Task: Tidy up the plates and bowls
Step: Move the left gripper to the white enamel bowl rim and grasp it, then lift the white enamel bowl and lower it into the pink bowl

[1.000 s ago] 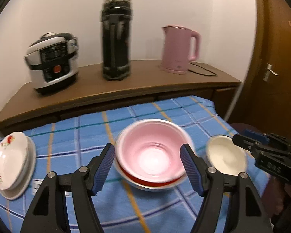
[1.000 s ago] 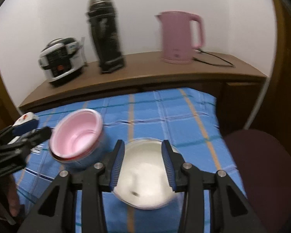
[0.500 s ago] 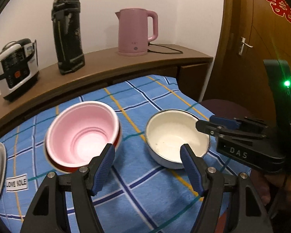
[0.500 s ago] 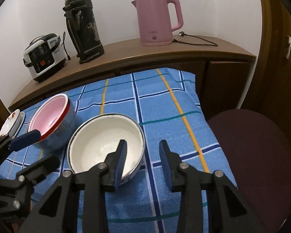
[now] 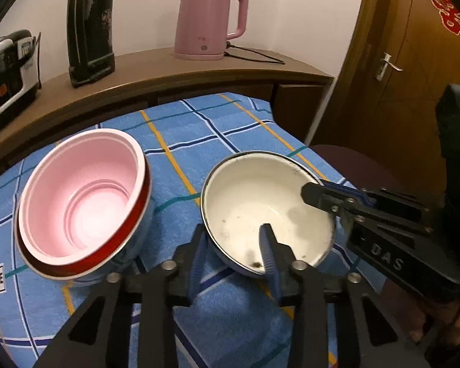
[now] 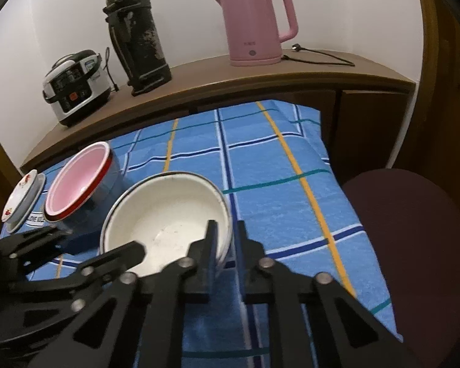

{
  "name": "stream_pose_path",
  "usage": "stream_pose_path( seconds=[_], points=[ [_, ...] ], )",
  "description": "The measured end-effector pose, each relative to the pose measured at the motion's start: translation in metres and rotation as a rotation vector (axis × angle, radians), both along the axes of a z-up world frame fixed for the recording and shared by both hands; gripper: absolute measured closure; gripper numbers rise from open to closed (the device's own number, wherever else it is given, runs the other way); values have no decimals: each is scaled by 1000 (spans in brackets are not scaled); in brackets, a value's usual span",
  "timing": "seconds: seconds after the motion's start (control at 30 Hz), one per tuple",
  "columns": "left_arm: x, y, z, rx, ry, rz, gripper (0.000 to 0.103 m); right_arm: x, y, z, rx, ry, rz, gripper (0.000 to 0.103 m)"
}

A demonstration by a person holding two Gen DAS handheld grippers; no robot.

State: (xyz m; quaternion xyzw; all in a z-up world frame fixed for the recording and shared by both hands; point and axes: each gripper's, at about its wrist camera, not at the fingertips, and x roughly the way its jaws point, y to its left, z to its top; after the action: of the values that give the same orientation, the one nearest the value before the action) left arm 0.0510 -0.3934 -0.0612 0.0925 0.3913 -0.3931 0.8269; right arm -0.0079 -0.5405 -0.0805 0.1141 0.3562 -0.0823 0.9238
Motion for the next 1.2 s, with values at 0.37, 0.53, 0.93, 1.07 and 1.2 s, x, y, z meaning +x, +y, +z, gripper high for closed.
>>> stream_pose_path(
  seconds=[0.37, 0.53, 0.93, 1.07, 1.2],
  points=[
    [-8, 6, 13, -17, -26, 7, 75, -11, 0, 17, 10, -32, -6, 94],
    [-13, 13, 24, -36, -75, 16, 75, -15, 6, 26, 4, -49, 0, 94],
    [-10, 33, 43, -87, -142, 55, 75, -15, 30, 49, -48, -87, 34, 93],
    [-5, 46, 50, -106, -156, 86, 75, -9, 42, 59, -60, -104, 64, 93],
    [3, 58, 58, -117, -163, 120, 75, -1, 55, 66, -63, -114, 96, 92]
  ],
)
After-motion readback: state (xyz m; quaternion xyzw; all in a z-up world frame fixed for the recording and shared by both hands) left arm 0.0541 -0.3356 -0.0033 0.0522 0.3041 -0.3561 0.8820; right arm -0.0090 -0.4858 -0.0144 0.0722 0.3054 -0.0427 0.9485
